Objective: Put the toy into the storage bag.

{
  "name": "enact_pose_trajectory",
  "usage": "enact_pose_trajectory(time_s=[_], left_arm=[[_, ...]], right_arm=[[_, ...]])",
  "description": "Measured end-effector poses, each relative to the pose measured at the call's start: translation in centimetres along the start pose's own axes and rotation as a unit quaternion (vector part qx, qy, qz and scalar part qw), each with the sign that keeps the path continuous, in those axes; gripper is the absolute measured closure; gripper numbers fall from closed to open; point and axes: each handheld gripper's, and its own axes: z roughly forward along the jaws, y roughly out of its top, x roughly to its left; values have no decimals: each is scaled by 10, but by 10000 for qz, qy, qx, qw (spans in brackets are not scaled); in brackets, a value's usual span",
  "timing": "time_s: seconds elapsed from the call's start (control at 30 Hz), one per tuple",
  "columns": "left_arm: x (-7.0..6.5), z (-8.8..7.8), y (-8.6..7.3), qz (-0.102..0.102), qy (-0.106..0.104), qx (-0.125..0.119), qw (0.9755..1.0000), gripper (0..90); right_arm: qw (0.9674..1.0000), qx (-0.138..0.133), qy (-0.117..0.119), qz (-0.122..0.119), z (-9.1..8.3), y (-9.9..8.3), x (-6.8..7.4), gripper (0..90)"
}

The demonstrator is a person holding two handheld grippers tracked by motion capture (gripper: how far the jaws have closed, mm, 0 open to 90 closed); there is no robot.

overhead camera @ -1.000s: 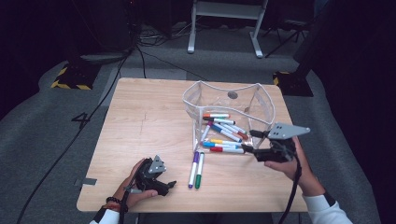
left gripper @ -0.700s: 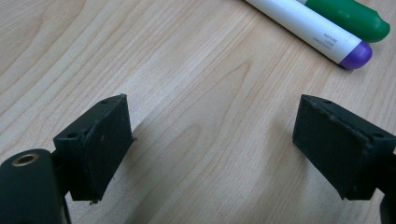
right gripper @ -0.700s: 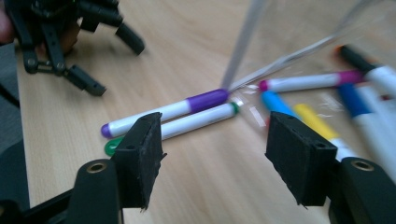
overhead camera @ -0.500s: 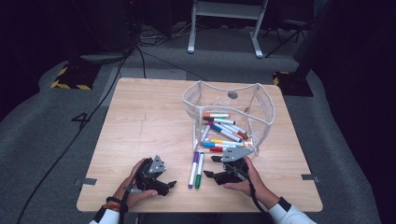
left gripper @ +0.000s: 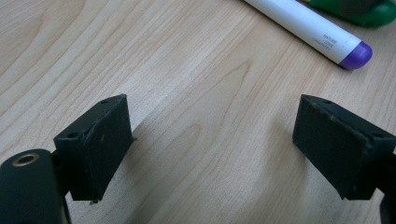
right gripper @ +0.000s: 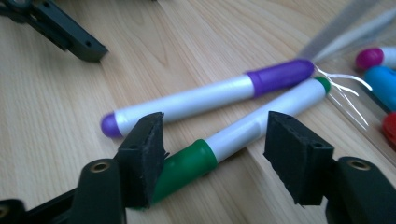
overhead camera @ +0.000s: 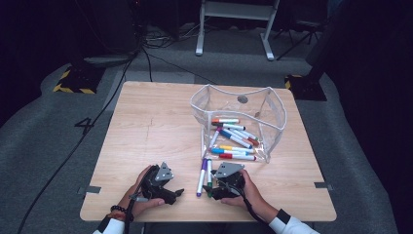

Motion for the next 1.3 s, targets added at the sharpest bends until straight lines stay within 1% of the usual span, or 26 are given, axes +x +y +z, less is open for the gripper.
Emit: enact_pose_trajectory(time_s=[0.1, 0.17, 0.2, 0.23, 0.3, 0.43, 0.53, 0.57, 0.67, 0.7, 0.8, 0.83, 0.93, 1.03, 1.1, 1.13, 1.2, 1.27, 1.3], left_arm=[[0, 0, 0, 7, 4, 8, 10000, 121], [0, 0, 0, 8, 3, 9, 10000, 121], [0, 0, 0, 13, 2, 13, 10000, 121], [0, 0, 0, 13, 1, 13, 10000, 121], [0, 0, 0, 8, 1, 10, 10000, 121], [0, 0, 0, 1, -7, 3, 10000, 120], [0, 0, 0, 6, -11, 0, 10000, 118], [0, 0, 0, 5, -10, -1, 10000, 118], [0, 0, 0, 7, -8, 1, 10000, 118], [0, 0, 0, 6, -8, 0, 10000, 118], [0, 0, 0, -3, 2, 3, 10000, 119], [0, 0, 0, -3, 3, 6, 10000, 118], [0, 0, 0, -4, 2, 5, 10000, 119], [0, 0, 0, -7, 1, 6, 10000, 118], [0, 0, 0, -4, -2, 3, 10000, 118], [0, 0, 0, -4, -2, 5, 10000, 118], [0, 0, 0, -5, -2, 5, 10000, 118], [0, 0, 0, -3, -2, 4, 10000, 118], [0, 0, 0, -3, 0, 6, 10000, 118]], right_arm=[[9999, 127, -21, 104, -6, -10, -9, 388], [9998, 175, 0, 126, -11, -17, -14, 414], [9997, 146, 87, 155, -15, -22, -18, 451], [9998, 130, 109, 143, -19, -26, -21, 490], [9998, 141, 84, 101, -28, -34, -28, 532], [9997, 102, -45, 236, -37, -44, -43, 535], [9996, 74, -100, 257, -35, -43, -48, 518], [9995, 29, -113, 282, -34, -43, -50, 529], [9996, -69, -96, 243, -30, -42, -55, 588], [9997, -98, -82, 229, -29, -42, -57, 624], [9997, -108, -57, 231, -30, -42, -61, 715], [9998, -84, -50, 199, -31, -43, -62, 740], [9999, 15, 0, 137, -35, -44, -64, 747], [9998, 132, 105, 53, -39, -44, -68, 749], [9996, 168, 181, 128, -42, -46, -71, 750], [9997, 196, 148, 86, -44, -47, -72, 750], [9996, 99, 219, 124, -50, -47, -75, 751], [9998, 14, 174, 49, -59, -44, -75, 751], [9998, -56, 201, 49, -64, -43, -75, 751]])
